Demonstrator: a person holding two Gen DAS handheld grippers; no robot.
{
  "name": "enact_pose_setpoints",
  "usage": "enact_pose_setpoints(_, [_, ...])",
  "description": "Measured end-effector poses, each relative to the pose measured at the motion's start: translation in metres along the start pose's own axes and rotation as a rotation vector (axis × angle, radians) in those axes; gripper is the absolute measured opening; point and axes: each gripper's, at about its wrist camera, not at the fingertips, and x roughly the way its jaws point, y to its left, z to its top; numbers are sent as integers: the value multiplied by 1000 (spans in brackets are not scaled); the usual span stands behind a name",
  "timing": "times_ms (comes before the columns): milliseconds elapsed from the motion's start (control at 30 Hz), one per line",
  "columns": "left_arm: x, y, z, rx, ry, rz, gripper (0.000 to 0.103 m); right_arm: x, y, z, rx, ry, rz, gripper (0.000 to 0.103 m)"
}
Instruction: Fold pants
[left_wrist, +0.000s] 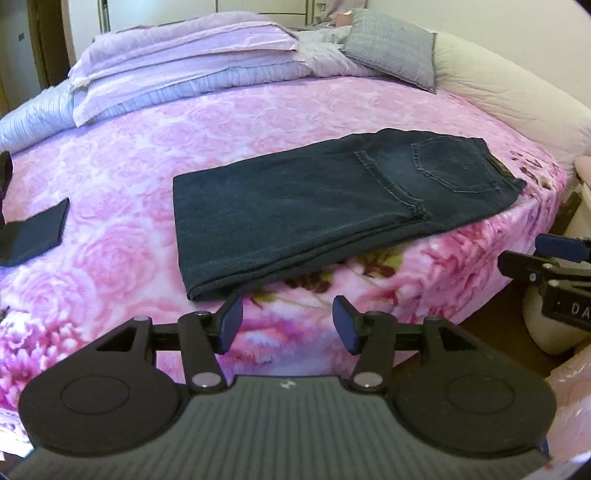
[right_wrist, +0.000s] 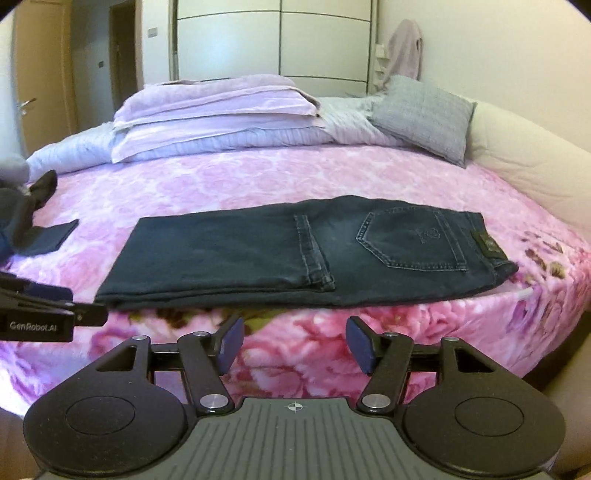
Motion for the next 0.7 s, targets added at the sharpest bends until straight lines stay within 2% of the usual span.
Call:
enact_pose_setpoints(333, [-28, -11, -8, 40, -24, 15, 51, -24, 1, -16, 40, -25, 11, 58])
enact_pose_setpoints(567, [-26, -9, -5, 39, -22, 5, 54, -26, -1, -10, 40, -45, 4, 58])
enact_pose_setpoints(700, [-17, 9, -11, 13, -3, 5, 57, -19, 9, -6, -1, -56, 4, 58])
